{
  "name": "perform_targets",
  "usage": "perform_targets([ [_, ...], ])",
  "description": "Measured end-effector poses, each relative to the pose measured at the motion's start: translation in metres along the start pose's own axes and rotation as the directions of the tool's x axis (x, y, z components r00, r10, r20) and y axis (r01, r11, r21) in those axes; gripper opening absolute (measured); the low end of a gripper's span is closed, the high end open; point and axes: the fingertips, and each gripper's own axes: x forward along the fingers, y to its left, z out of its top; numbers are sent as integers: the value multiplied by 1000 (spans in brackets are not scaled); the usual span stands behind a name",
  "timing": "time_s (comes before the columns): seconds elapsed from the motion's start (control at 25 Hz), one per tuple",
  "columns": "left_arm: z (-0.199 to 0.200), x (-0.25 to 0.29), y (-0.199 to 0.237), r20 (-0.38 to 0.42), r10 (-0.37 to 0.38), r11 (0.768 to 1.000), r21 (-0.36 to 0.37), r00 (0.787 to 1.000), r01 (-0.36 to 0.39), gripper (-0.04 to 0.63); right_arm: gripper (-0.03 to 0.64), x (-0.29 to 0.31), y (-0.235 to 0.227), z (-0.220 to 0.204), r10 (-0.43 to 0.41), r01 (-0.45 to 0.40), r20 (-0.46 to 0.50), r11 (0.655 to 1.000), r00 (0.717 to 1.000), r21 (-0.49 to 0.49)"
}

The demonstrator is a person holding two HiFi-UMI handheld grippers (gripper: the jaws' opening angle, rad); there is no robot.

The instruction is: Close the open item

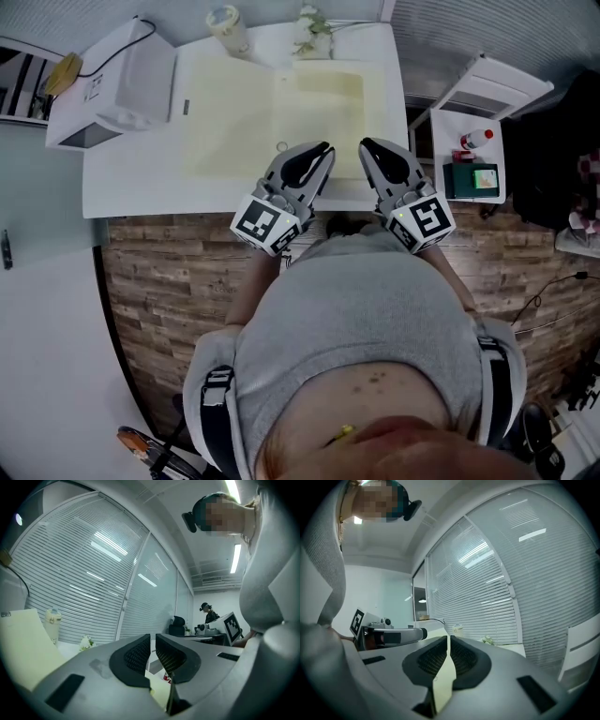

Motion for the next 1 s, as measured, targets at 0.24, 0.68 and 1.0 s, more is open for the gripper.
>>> perform_targets([
  [0.24, 6, 11, 0, 11, 27, 1000, -2, 1000, -27, 40, 77, 4, -10, 10, 44, -44, 10, 999, 999, -18],
  [0.68, 1, 15, 9, 16, 140, 990, -13, 990, -140, 40, 77, -8, -36, 4, 67, -67, -8, 998, 998, 2],
  [1.0, -4, 14, 24, -1, 241, 971, 5, 971, -241, 40, 77, -12, -46, 7, 82, -82, -1, 997, 997, 3],
])
